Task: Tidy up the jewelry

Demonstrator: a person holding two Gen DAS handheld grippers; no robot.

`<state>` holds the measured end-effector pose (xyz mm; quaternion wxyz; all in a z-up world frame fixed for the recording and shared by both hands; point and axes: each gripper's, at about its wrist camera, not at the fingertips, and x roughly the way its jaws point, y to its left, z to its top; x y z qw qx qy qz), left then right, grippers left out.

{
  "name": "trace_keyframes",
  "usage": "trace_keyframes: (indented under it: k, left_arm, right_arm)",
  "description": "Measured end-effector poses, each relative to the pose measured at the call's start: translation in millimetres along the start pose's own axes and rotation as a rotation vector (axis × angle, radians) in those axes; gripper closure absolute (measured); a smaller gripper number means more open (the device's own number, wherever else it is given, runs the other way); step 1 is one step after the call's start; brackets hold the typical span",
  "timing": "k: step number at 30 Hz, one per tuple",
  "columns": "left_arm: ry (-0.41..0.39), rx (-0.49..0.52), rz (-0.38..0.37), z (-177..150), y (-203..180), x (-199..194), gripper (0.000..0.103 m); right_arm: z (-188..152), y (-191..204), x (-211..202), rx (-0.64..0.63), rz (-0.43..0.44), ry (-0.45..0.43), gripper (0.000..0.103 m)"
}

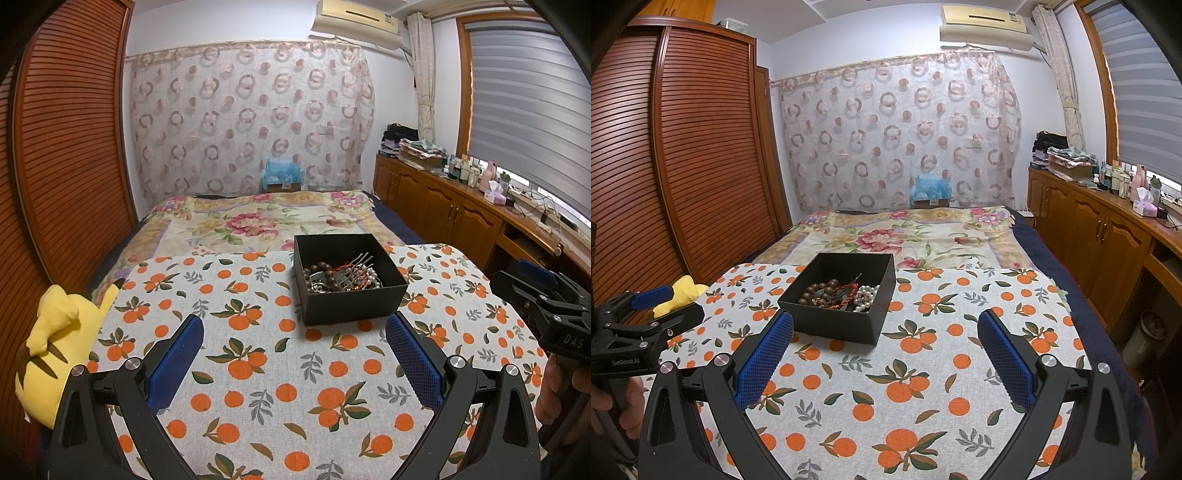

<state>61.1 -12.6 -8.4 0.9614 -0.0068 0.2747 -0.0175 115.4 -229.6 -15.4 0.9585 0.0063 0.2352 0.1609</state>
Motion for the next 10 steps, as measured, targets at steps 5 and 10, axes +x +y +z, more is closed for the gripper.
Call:
trace_keyframes:
  k: [5,10]
  left_arm:
    - [0.002,-0.001,-0.001,-0.2,0.0,0.1,0.008]
    - [0.0,-0.004,0.0,-0.7,-0.7,-0.1,0.008]
  right_arm:
    - [0.1,-0.1,0.0,0.0,0.001,0.0,0.002]
    - [0.2,-0.2,-0.1,0.001,0.001,0.0,0.002]
